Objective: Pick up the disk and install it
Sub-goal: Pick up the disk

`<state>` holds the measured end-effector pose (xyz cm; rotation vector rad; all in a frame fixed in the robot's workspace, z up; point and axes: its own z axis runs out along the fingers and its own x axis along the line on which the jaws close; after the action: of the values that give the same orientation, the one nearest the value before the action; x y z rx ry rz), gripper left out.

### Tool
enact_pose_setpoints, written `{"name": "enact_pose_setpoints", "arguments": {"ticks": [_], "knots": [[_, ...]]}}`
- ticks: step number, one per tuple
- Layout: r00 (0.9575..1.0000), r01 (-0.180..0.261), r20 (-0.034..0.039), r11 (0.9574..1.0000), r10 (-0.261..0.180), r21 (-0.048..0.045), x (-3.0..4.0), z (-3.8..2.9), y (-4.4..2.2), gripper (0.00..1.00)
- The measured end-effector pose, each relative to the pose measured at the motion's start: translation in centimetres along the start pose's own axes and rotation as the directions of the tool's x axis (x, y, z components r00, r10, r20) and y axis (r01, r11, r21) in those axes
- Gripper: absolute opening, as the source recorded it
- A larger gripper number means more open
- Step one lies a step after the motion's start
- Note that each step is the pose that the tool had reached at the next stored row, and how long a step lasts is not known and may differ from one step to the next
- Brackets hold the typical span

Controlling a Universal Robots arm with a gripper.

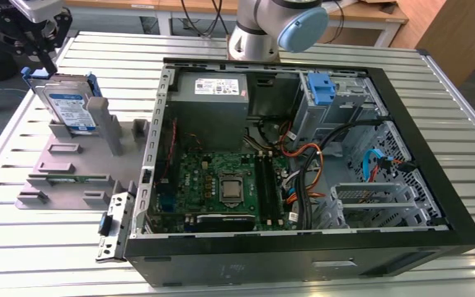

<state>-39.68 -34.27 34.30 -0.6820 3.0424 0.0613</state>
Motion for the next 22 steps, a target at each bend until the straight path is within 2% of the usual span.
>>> {"name": "enact_pose_setpoints", "arguments": {"ticks": [3, 5, 6, 9, 11, 14, 17, 20, 22], "knots": [[0.9985, 0.055, -0.0018, 0.9985, -0.055, -0.0018, 0.0, 0.01, 0.0, 0.11], [0.9958, 0.091, -0.0029, 0.9958, -0.091, -0.0029, 0.0, 0.01, 0.0, 0.11], [0.9926, 0.121, -0.0038, 0.9926, -0.121, -0.004, 0.0, 0.01, 0.0, 0.11], [0.9844, 0.176, -0.0054, 0.9844, -0.176, -0.006, 0.0, 0.02, 0.0, 0.11], [0.9775, 0.211, -0.0064, 0.9775, -0.211, -0.0073, 0.0, 0.03, 0.0, 0.11], [0.9647, 0.263, -0.0076, 0.9647, -0.263, -0.0093, 0.0, 0.04, 0.0, 0.11], [0.9491, 0.315, -0.0089, 0.9491, -0.315, -0.0115, 0.0, 0.06, 0.0, 0.11], [0.9308, 0.365, -0.01, 0.9308, -0.365, -0.0137, 0.0, 0.08, 0.0, 0.11], [0.9166, 0.399, -0.0108, 0.9166, -0.4, -0.0152, 0.0, 0.09, 0.0, 0.11]]}}
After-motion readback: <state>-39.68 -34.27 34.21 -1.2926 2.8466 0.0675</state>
